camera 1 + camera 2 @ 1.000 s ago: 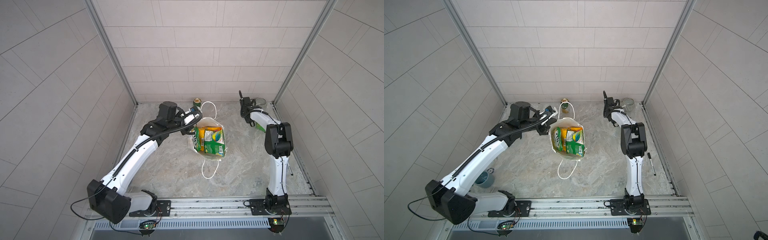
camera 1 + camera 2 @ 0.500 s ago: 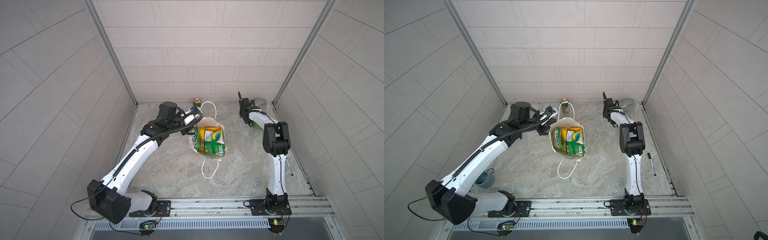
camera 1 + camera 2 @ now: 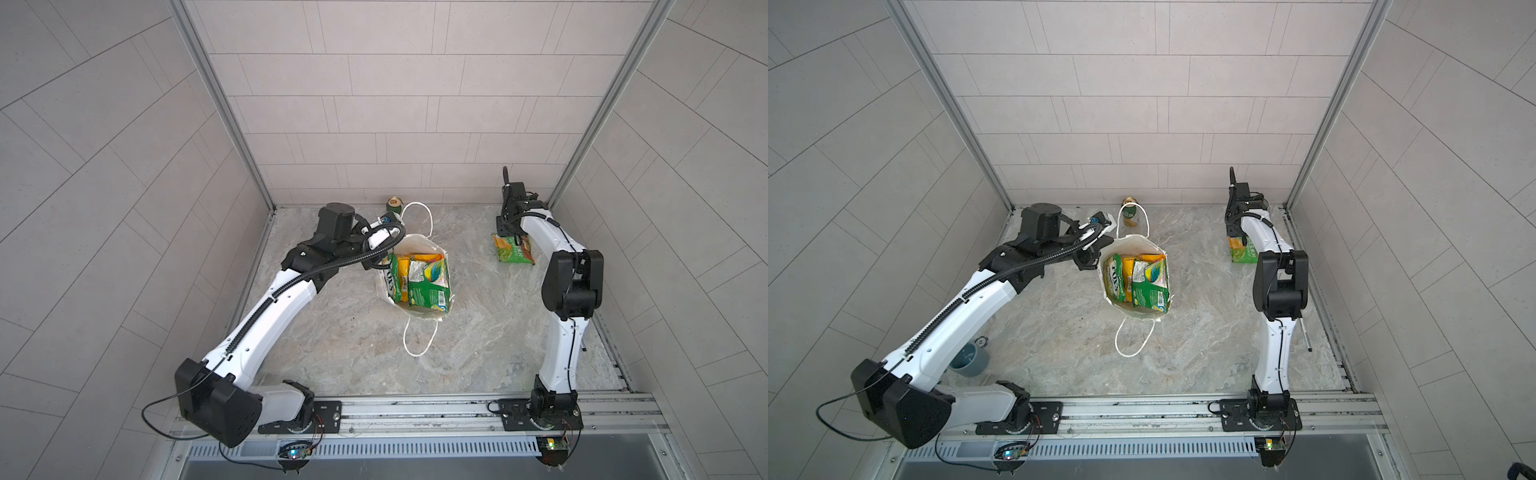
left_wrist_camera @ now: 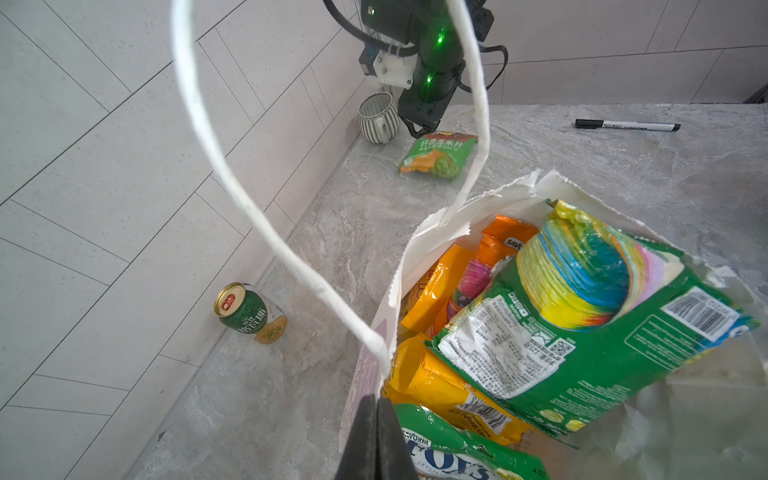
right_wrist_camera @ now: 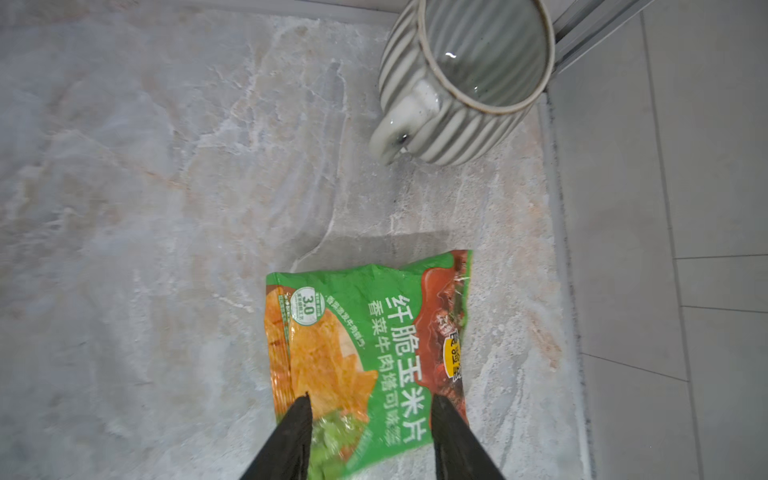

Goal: Take the snacks out of the paper bag
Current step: 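Lower the green packet onto the floor beside the striped cup and release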

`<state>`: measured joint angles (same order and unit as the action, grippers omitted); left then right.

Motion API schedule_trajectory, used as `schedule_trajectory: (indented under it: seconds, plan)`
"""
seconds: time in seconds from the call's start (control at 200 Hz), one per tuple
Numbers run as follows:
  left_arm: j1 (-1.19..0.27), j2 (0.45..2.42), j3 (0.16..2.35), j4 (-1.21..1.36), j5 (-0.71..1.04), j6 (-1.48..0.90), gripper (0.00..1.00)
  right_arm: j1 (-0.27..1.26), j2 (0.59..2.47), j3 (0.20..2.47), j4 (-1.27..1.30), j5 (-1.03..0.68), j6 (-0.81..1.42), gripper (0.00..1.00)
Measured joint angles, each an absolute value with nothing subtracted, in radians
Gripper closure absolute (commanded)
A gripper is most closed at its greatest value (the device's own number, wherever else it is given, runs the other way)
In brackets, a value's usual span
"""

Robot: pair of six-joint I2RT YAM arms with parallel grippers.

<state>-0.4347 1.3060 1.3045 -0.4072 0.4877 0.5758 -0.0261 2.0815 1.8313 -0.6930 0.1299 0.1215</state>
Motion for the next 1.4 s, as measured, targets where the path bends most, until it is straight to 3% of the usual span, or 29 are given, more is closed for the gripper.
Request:
schedule_trajectory:
  seconds: [0.26, 0.535, 0.896, 1.401]
  plan:
    - [-0.435, 1.306, 1.304, -0.407, 0.488, 0.575, 1.00, -0.060, 2.041, 1.768, -0.692, -0.062, 0.216, 0.57]
    - [-0.435, 1.306, 1.303, -0.403, 0.487, 0.575, 1.00, -0.070, 2.093, 1.759, -0.696, 0.011, 0.251, 0.55]
    - [-0.435, 1.308, 1.303, -0.400, 0.485, 0.575, 1.00, -0.075, 2.158, 1.762, -0.714, 0.106, 0.245, 0.38]
    - [-0.435, 1.311, 1.303, -0.400, 0.485, 0.574, 1.00, -0.109, 2.222, 1.809, -0.725, 0.126, 0.241, 0.40]
